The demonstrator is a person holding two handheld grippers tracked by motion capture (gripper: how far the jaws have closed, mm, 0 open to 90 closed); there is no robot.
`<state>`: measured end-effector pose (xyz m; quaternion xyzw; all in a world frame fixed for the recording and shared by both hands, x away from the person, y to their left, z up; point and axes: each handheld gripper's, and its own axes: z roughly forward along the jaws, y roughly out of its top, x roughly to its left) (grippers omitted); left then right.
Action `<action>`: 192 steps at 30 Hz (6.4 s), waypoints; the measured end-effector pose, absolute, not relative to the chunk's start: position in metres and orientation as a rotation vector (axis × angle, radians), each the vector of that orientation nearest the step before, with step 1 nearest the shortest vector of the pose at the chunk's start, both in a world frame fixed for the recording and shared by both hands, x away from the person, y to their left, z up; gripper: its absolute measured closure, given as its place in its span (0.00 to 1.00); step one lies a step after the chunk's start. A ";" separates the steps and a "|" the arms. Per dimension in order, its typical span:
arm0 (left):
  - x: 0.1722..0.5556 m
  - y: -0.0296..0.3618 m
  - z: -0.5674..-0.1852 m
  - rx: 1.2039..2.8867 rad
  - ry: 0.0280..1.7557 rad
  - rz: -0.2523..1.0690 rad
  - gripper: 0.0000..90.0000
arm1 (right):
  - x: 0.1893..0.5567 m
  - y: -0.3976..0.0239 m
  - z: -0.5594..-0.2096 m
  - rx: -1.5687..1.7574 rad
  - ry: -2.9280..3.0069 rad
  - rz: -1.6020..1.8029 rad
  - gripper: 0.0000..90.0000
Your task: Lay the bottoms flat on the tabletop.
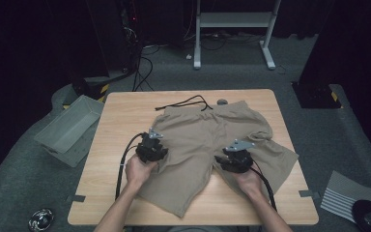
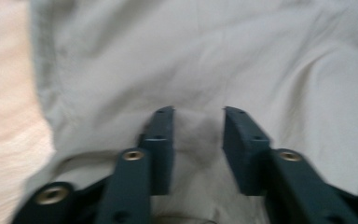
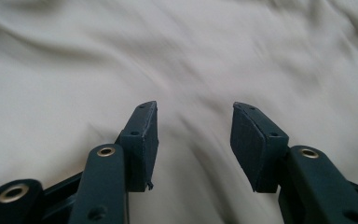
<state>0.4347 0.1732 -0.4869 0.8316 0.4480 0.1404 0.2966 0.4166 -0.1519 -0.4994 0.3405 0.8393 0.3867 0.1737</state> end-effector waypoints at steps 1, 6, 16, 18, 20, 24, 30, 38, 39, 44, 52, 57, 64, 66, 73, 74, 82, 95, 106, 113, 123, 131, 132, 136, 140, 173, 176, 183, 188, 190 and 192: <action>0.435 0.170 -0.493 2.241 1.181 0.336 0.83 | 0.417 -0.145 -0.495 0.943 2.387 1.116 0.57; 0.419 0.159 -0.502 2.339 1.099 0.272 0.98 | 0.422 -0.111 -0.499 0.877 2.463 1.099 0.58; 0.425 0.175 -0.466 2.133 1.157 0.458 0.62 | 0.413 -0.113 -0.519 0.788 2.569 1.028 0.82; 0.429 0.181 -0.460 2.083 1.181 0.480 0.59 | 0.409 -0.124 -0.519 0.766 2.579 1.023 0.86; 0.434 0.187 -0.457 2.065 1.211 0.474 0.58 | 0.408 -0.135 -0.518 0.785 2.579 1.019 0.88; 0.446 0.193 -0.460 2.053 1.262 0.486 0.56 | 0.408 -0.139 -0.516 0.827 2.572 0.983 0.78; 0.470 0.196 -0.485 2.145 1.386 0.488 0.56 | 0.401 -0.106 -0.505 0.754 2.559 1.080 0.67; 0.484 0.199 -0.506 2.145 1.427 0.483 0.67 | 0.401 -0.059 -0.512 0.669 2.647 1.084 0.67; 0.485 0.199 -0.507 2.142 1.419 0.500 0.69 | 0.401 -0.056 -0.515 0.660 2.662 1.069 0.70; 0.499 0.203 -0.507 2.149 1.435 0.570 0.80 | 0.391 -0.056 -0.517 0.584 2.724 1.061 0.96; 0.502 0.211 -0.504 2.098 1.478 0.495 0.59 | 0.379 -0.068 -0.515 0.538 2.712 1.046 0.83; 0.475 0.208 -0.498 2.111 1.376 0.482 0.55 | 0.376 -0.059 -0.507 0.578 2.656 1.158 0.70; 0.475 0.202 -0.510 2.132 1.360 0.478 0.56 | 0.368 -0.023 -0.521 0.460 2.731 1.097 0.65; 0.483 0.201 -0.512 2.108 1.366 0.508 0.57 | 0.374 -0.025 -0.522 0.493 2.739 1.135 0.65; 0.529 0.193 -0.505 2.174 1.453 0.541 0.50 | 0.409 -0.023 -0.523 0.590 2.684 1.123 0.60; 0.528 0.192 -0.502 2.192 1.442 0.555 0.50 | 0.412 -0.026 -0.523 0.637 2.665 1.120 0.59; 0.473 0.213 -0.489 2.086 1.379 0.494 0.48 | 0.390 -0.026 -0.509 0.568 2.660 1.149 0.58; 0.430 0.214 -0.509 2.167 1.327 0.457 0.66 | 0.380 -0.013 -0.521 0.461 2.746 1.111 0.81; 0.463 0.224 -0.503 2.232 1.378 0.543 0.89 | 0.378 -0.043 -0.518 0.415 2.736 1.053 0.99; 0.420 0.221 -0.493 2.162 1.310 0.470 0.53 | 0.374 -0.067 -0.512 0.530 2.655 1.073 0.71; 0.404 0.226 -0.509 2.184 1.314 0.499 0.70 | 0.376 -0.084 -0.519 0.624 2.678 1.067 0.83; 0.393 0.238 -0.504 2.274 1.306 0.508 0.94 | 0.367 -0.072 -0.519 0.505 2.726 1.076 0.99; 0.390 0.241 -0.504 2.275 1.319 0.521 0.94 | 0.364 -0.071 -0.519 0.486 2.734 1.076 0.99; 0.387 0.244 -0.498 2.186 1.323 0.524 0.73 | 0.362 -0.073 -0.515 0.495 2.701 1.097 0.79; 0.394 0.228 -0.493 2.132 1.253 0.484 0.54 | 0.375 -0.086 -0.508 0.653 2.618 1.134 0.67; 0.415 0.178 -0.525 2.067 1.184 0.514 0.39 | 0.389 -0.235 -0.502 1.156 2.206 0.962 0.54; 0.410 0.184 -0.529 2.029 1.182 0.539 0.39 | 0.396 -0.256 -0.509 1.263 2.156 0.893 0.52; 0.407 0.186 -0.529 2.016 1.213 0.552 0.37 | 0.404 -0.266 -0.519 1.318 2.190 0.897 0.73; 0.406 0.187 -0.529 2.003 1.240 0.563 0.37 | 0.411 -0.250 -0.518 1.264 2.244 0.898 0.83; 0.407 0.188 -0.529 1.997 1.252 0.570 0.37 | 0.419 -0.242 -0.517 1.255 2.258 0.889 0.83; 0.408 0.190 -0.529 1.988 1.268 0.578 0.37 | 0.429 -0.231 -0.517 1.247 2.266 0.888 0.83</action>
